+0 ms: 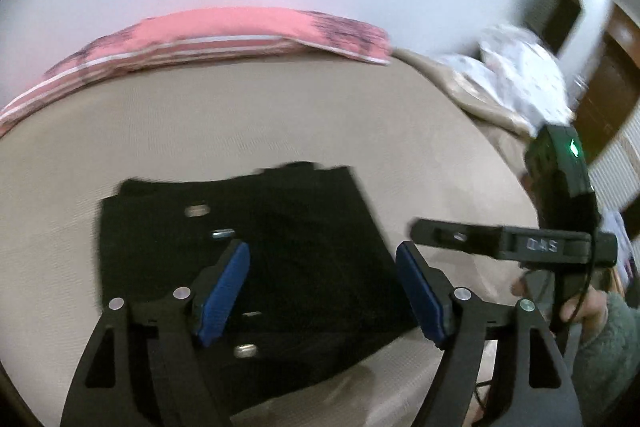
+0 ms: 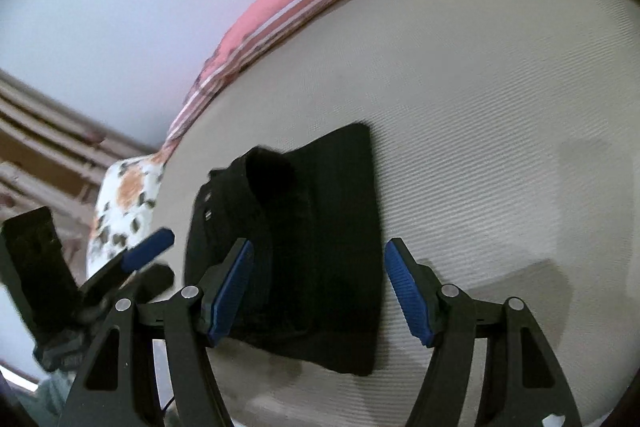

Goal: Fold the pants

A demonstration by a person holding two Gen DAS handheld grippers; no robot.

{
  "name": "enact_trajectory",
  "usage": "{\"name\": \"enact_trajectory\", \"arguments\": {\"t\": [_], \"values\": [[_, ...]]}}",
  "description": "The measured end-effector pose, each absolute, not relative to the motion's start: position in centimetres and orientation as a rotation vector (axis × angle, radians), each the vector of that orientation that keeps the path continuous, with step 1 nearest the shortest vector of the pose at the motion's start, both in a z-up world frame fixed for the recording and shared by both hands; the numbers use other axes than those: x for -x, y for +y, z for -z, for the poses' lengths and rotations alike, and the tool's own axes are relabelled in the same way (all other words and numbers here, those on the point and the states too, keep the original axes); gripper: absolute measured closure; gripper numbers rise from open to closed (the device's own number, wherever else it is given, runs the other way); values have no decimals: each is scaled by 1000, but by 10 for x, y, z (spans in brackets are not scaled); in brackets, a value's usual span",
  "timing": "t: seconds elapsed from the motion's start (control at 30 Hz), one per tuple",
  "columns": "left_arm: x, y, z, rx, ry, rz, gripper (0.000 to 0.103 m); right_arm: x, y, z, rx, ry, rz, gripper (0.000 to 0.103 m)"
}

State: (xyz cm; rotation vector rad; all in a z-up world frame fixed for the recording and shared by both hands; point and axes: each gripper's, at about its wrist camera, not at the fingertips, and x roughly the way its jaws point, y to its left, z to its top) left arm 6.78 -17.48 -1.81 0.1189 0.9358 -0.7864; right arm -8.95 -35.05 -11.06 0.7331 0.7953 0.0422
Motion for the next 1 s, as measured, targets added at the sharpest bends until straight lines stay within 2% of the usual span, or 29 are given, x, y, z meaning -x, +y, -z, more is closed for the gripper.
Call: {"name": "enact_trajectory", "arguments": {"t": [0.43,0.57,0.63,0.73,1.0], "values": [[-124,-52,71,24,1036,414,27,24,-332,139,-700,932,-270,37],[-128,-41,84,40,1062,381,27,14,-336,146,-708,945,-316,45],[-129,-43,89,41,1078,381,27,9,-337,148,-710,944,-331,45],[-130,-44,98,38,1094,381,27,-2,-336,149,-710,932,-361,53],[-131,-50,105,18,1094,379,27,-23,-327,150,-699,928,-427,57]]}}
